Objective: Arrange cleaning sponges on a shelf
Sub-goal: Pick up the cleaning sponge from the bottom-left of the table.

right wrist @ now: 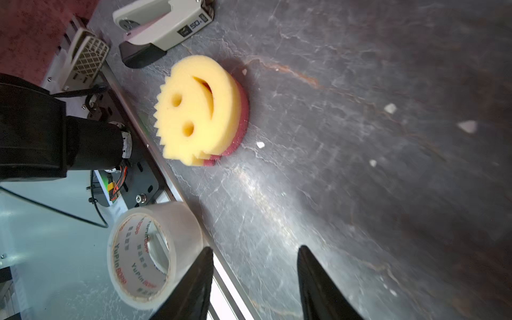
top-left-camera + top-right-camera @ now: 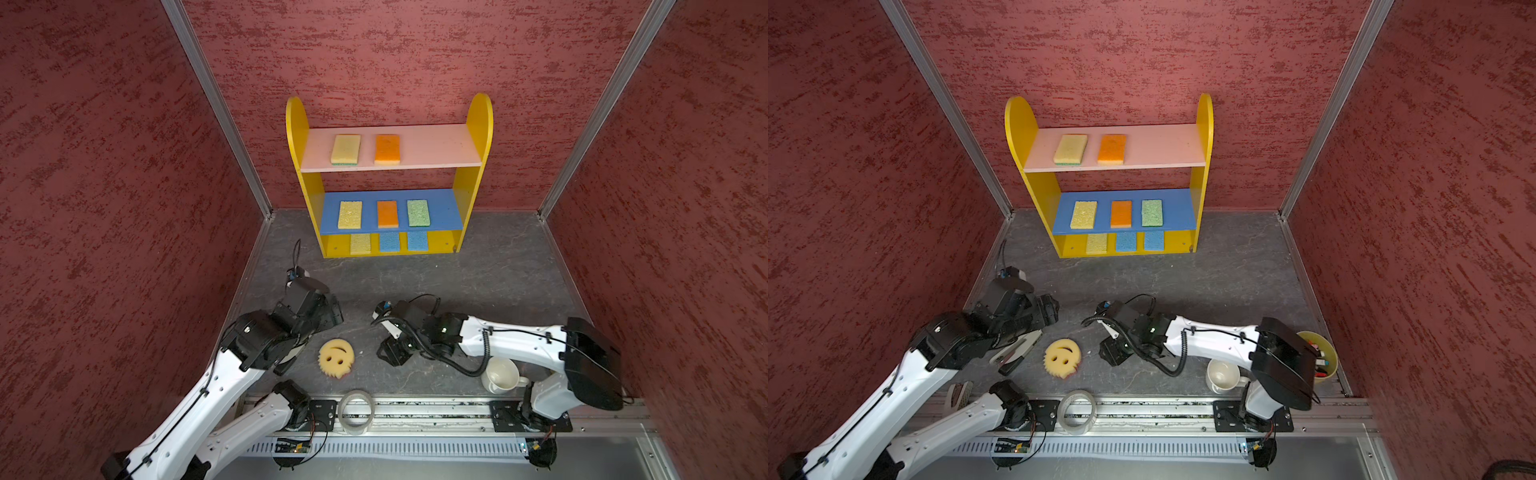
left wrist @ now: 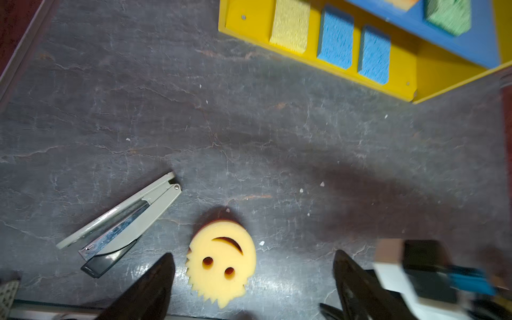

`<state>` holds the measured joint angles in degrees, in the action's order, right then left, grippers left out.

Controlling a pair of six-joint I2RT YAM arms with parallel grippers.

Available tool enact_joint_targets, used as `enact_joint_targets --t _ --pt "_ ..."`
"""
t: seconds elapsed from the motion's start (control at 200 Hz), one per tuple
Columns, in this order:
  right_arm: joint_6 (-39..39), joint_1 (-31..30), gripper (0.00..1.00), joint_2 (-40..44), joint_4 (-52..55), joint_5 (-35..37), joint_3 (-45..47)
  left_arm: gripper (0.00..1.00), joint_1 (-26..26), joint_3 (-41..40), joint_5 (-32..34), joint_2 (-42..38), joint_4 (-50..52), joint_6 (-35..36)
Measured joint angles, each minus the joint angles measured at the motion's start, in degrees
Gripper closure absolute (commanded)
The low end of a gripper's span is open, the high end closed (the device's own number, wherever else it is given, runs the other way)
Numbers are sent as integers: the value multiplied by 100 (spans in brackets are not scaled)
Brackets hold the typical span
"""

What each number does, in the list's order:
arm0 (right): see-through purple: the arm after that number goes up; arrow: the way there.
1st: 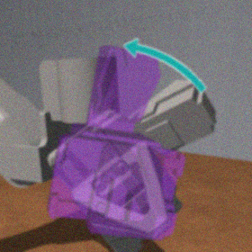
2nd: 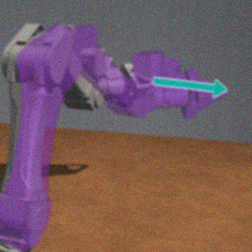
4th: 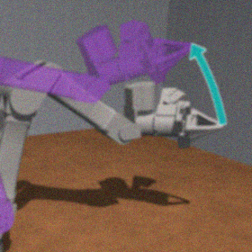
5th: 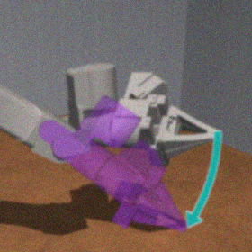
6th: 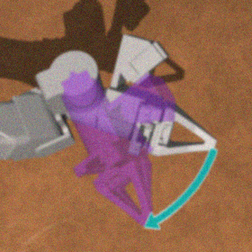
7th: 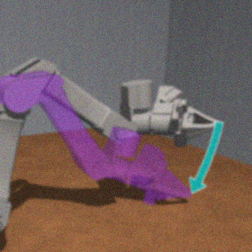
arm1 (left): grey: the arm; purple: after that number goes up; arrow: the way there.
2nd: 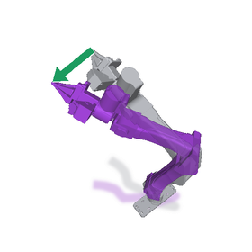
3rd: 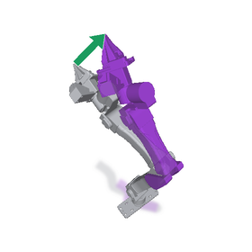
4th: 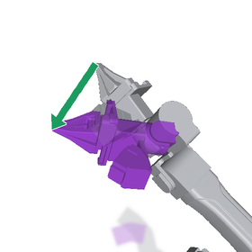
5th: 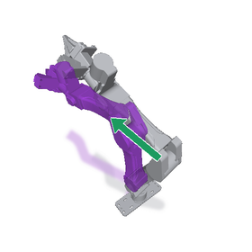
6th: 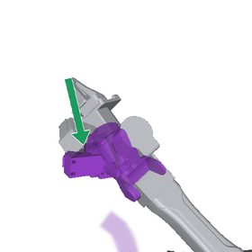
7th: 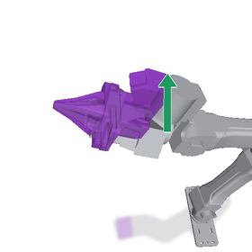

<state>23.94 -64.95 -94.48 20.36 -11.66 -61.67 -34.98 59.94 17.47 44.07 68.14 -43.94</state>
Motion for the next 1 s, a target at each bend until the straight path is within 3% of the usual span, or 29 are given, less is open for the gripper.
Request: enact_joint_targets --t 0.271,0.666,0.817,1.002 --pt "-511 -15 47 -1611 52 -472 -1213 11 144 -79 66 -160 -125 -160" --pt "-581 -22 39 -1145 352 -625 -857 10 522 -511 -238 -289 -271 -125" --pt "-564 -22 39 -1342 452 -564 -1456 10 627 -535 -238 -494 -269 -125" --pt "-522 -17 43 -2166 367 -485 -2422 9 824 -531 -184 -706 -208 -116"
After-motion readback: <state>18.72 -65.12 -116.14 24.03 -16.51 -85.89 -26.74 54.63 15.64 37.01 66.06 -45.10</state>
